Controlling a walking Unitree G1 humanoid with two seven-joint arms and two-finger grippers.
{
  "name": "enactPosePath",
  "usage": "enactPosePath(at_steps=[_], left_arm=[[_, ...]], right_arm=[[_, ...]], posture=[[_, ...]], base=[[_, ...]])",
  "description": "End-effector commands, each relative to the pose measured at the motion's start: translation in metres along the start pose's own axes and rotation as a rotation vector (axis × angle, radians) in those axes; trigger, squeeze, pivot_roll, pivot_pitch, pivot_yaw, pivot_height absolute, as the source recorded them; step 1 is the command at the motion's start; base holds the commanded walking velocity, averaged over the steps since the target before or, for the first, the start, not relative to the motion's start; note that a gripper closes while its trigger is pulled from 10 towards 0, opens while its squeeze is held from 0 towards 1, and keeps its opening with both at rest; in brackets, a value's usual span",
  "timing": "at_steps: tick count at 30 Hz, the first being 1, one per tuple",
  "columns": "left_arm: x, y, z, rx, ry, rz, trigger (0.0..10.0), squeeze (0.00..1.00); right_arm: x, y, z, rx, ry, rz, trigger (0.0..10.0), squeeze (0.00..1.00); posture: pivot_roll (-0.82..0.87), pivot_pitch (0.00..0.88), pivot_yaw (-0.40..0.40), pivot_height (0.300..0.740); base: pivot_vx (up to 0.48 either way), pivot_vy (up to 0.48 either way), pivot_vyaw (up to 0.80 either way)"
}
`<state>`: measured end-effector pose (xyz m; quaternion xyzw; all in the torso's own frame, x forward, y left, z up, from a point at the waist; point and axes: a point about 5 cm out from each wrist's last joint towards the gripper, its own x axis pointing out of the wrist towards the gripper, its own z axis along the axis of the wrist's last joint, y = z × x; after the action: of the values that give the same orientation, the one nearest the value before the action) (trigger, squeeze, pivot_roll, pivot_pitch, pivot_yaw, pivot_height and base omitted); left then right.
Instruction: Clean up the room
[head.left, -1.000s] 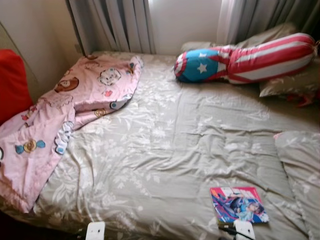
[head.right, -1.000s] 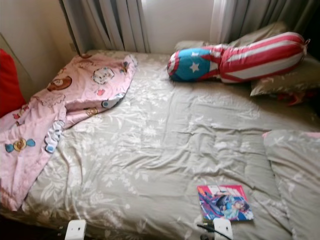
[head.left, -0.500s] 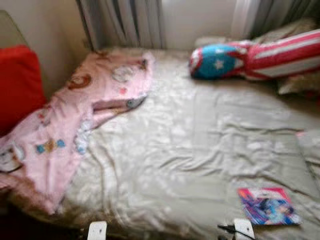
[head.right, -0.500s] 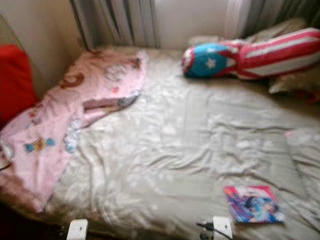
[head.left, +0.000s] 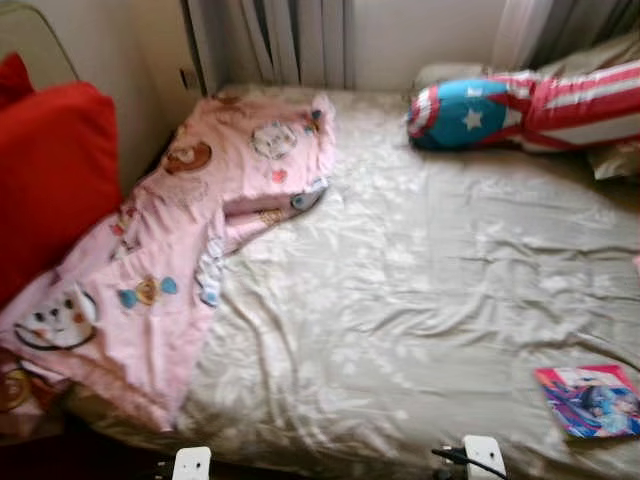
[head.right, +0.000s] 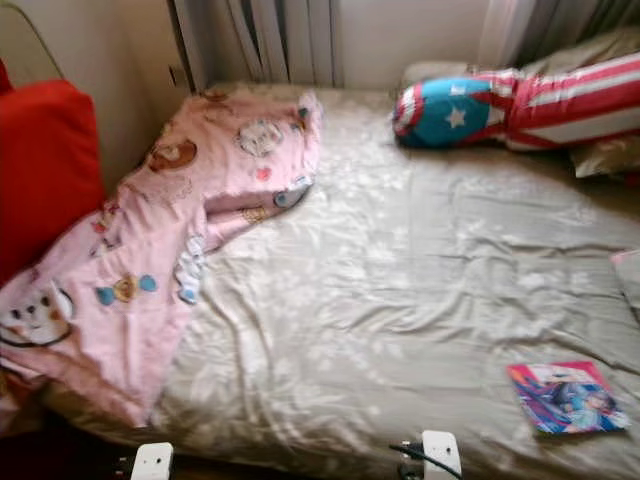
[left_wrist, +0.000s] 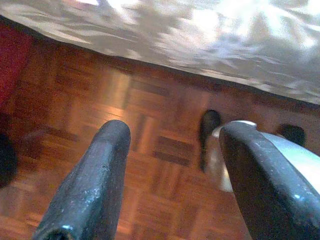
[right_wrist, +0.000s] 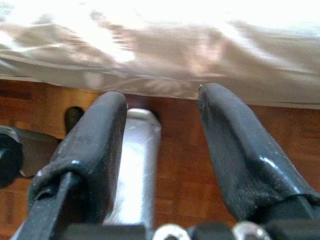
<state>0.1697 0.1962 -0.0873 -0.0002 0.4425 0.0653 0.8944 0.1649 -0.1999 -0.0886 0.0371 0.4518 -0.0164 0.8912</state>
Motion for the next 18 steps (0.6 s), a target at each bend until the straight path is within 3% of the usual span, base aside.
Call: enactPosePath(at_steps=[1, 7, 18], left_arm=[[-0.002, -0.002, -0.01, -0.002, 0.037, -0.006, 10.0, 0.0], [-0.002, -0.002, -0.01, -0.004, 0.037, -0.006, 10.0, 0.0], [-0.002, -0.001, -0.011, -0.004, 0.038, -0.003, 10.0, 0.0]], right_arm=[[-0.003, -0.008, -0.006, -0.003, 0.027, -0.022, 10.0, 0.0], [0.0, -0.013, 0.005, -0.007, 0.014, -0.028, 10.0, 0.0], [0.001, -0.012, 0.01, 0.004, 0.009, -0.028, 10.0, 0.0]], posture=[[-0.04, 0.127, 0.029, 0.74], [-0.04, 0.127, 0.028, 0.74], [-0.04, 0.122, 0.03, 0.74]], base=[[0.0, 0.476, 0.63], [0.0, 0.479, 0.77], [0.0, 0.478, 0.0]])
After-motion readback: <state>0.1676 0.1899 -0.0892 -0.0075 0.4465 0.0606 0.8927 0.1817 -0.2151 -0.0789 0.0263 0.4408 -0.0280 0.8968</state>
